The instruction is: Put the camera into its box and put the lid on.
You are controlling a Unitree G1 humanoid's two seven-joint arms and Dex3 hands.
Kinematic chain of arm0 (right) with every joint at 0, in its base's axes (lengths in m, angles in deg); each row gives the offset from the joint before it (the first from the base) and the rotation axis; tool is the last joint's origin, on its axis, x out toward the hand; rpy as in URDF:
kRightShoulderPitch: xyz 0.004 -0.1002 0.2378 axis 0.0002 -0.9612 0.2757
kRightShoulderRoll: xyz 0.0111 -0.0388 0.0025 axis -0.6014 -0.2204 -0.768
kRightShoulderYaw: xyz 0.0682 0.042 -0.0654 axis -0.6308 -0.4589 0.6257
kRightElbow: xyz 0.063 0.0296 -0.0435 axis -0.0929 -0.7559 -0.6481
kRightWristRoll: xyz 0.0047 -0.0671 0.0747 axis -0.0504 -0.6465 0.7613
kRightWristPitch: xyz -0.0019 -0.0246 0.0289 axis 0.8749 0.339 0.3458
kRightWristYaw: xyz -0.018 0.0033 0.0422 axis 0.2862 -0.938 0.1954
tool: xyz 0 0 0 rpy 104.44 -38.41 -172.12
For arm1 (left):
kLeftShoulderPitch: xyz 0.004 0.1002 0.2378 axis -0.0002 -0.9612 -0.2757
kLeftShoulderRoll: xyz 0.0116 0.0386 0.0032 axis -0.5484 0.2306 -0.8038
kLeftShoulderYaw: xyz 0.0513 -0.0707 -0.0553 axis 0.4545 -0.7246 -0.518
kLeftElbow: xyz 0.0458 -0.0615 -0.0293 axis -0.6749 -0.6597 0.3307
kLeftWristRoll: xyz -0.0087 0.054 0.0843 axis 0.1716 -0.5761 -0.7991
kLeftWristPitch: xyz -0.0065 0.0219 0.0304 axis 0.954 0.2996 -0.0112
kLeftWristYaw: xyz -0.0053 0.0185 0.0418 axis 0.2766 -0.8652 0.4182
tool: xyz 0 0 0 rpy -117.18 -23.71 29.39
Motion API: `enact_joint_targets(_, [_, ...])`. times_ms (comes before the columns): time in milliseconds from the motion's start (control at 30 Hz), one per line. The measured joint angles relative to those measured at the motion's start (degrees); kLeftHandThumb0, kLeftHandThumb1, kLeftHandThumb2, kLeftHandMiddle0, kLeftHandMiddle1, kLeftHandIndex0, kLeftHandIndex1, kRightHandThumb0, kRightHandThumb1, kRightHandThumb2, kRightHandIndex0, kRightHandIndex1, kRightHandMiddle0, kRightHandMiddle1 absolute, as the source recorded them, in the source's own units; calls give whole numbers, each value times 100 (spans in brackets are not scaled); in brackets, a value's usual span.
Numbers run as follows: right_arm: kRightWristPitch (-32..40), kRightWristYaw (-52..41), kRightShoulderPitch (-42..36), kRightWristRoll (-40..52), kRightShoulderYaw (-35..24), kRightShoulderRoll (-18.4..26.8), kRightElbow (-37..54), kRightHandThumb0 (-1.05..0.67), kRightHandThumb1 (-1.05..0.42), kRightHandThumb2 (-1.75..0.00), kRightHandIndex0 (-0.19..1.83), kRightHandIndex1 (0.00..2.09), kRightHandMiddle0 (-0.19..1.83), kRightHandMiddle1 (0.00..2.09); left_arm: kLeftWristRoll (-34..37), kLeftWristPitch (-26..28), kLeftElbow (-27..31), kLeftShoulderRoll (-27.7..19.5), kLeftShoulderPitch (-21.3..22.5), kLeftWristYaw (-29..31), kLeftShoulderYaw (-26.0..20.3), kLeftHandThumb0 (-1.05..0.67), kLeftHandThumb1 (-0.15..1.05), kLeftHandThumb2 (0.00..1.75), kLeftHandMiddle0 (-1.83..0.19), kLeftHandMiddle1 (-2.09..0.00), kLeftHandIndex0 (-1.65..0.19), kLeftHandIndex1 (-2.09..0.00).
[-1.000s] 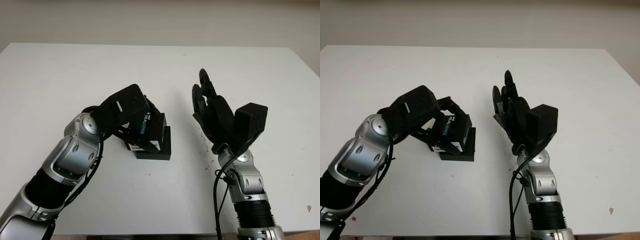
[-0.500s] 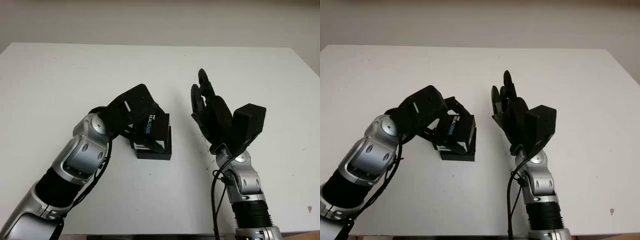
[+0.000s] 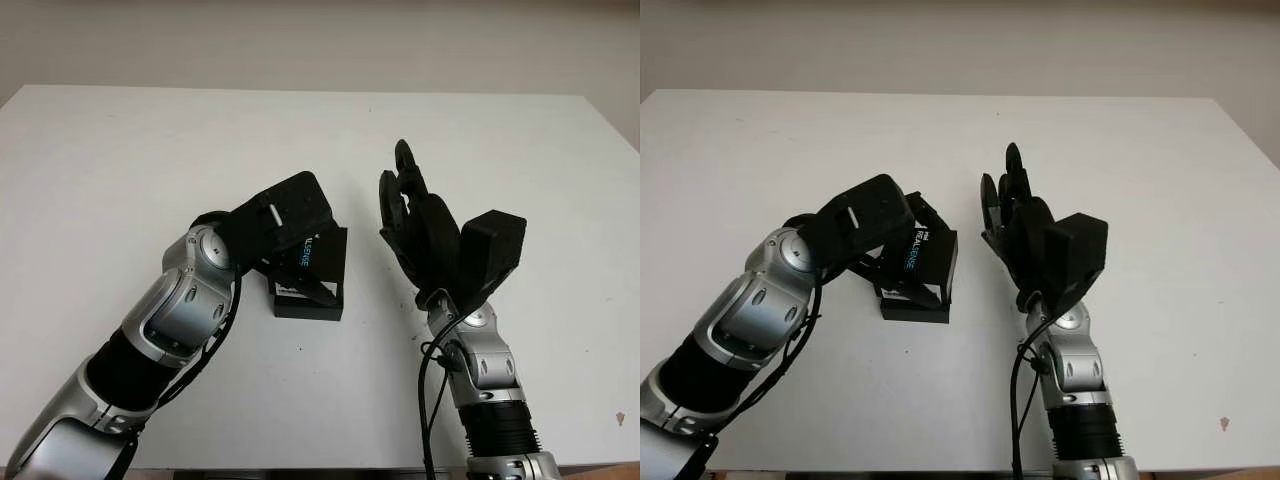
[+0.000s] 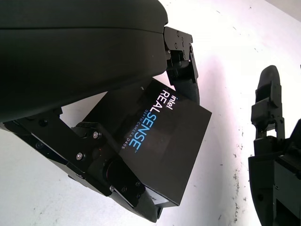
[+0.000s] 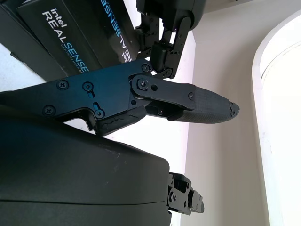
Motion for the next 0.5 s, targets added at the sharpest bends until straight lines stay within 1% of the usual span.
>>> enact_joint_targets(167, [-22, -7, 22, 4, -6, -1, -37, -68, -105, -59, -18, 5, -17, 6, -2, 105, 67, -48, 0, 93, 1, -13, 94, 6, -39, -158, -32, -159])
enact_joint_targets(367, [-60, -18, 61, -1, -7, -2, -53, -67, -105, -60, -18, 5, -18, 5, -1, 533, 277, -83, 8, 181, 14, -13, 95, 6, -37, -160, -32, -161])
enact_joint_targets(500, [-67, -19, 102, -12, -2, -2, -89, -67, -105, -59, -19, 5, -18, 5, 9, 672, 394, -91, 3, 176, 18, -14, 95, 6, -39, -163, -33, -164])
